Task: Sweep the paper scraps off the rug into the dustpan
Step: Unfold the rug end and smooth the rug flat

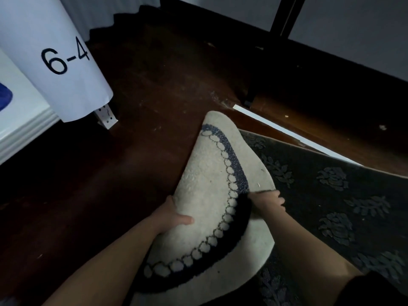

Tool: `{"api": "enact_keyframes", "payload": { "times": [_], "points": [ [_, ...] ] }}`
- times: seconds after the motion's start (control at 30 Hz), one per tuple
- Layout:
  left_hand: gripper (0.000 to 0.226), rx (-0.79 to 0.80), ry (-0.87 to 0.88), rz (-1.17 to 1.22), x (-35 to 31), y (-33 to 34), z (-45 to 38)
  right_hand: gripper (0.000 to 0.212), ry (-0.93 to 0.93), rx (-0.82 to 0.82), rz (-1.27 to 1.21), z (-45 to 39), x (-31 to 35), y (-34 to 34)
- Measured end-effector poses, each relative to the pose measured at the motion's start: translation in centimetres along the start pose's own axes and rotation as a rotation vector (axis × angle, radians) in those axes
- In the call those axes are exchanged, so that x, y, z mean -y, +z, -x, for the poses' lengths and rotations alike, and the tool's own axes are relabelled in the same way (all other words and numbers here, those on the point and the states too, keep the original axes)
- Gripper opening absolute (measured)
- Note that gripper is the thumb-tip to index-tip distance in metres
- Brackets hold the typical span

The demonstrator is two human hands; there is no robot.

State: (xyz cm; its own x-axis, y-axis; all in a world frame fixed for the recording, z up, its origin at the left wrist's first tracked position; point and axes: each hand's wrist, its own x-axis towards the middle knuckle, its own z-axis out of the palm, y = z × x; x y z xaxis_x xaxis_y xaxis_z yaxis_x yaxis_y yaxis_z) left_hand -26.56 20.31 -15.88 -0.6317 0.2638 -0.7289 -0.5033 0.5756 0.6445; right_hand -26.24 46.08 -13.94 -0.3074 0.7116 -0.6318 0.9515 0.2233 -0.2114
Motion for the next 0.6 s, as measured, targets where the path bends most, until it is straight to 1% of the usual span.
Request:
{"api": "enact_keyframes", "payload": {
  "times": [0.03,0.13,0.2,0.27,0.3,0.33,0.4,0.43,0.53,0.57,0.6],
  "points": [
    [0.132,-0.040,-0.033,-0.069,-0.4,0.2,0.3,0.092,0.019,0.006,0.009,-0.2,-0.3,0.0],
    [0.110,-0.150,-0.031,-0.204,-0.5,0.7,0.1,0.091,0.053,-0.032,0.072,-0.3,-0.8,-0.4],
    [0.098,-0.171,-0.025,-0.241,-0.9,0.9,0.0,0.089,0.042,-0.060,0.131,-0.7,-1.0,-0.9],
    [0.093,-0.170,-0.049,-0.248,-1.4,0.8,0.0,0.085,-0.010,-0.030,0.148,-0.9,-0.9,-1.5],
    [0.093,-0.169,-0.056,-0.246,-1.6,0.7,-0.2,0.080,-0.053,0.004,0.107,-0.8,-0.7,-1.7],
    [0.093,-0.179,-0.049,-0.237,-2.0,0.4,-0.1,0.073,-0.109,0.064,0.005,-0.7,-0.4,-1.9],
    [0.088,-0.211,-0.010,-0.195,-2.8,-0.3,-0.1,0.052,-0.239,0.215,-0.259,0.5,0.5,-2.0],
    [0.084,-0.232,0.008,-0.171,-3.2,-0.8,-0.2,0.044,-0.286,0.292,-0.319,1.6,1.1,-2.1],
    [0.074,-0.280,0.025,-0.100,-4.1,-2.1,-0.3,0.044,-0.389,0.503,-0.354,3.9,3.3,-1.9],
    [0.075,-0.289,0.022,-0.095,-4.2,-2.7,-0.2,0.044,-0.409,0.566,-0.390,4.7,4.2,-1.8],
    [0.081,-0.292,0.008,-0.093,-4.2,-3.3,-0.2,0.044,-0.414,0.607,-0.450,5.4,5.1,-1.6]
  ]
}}
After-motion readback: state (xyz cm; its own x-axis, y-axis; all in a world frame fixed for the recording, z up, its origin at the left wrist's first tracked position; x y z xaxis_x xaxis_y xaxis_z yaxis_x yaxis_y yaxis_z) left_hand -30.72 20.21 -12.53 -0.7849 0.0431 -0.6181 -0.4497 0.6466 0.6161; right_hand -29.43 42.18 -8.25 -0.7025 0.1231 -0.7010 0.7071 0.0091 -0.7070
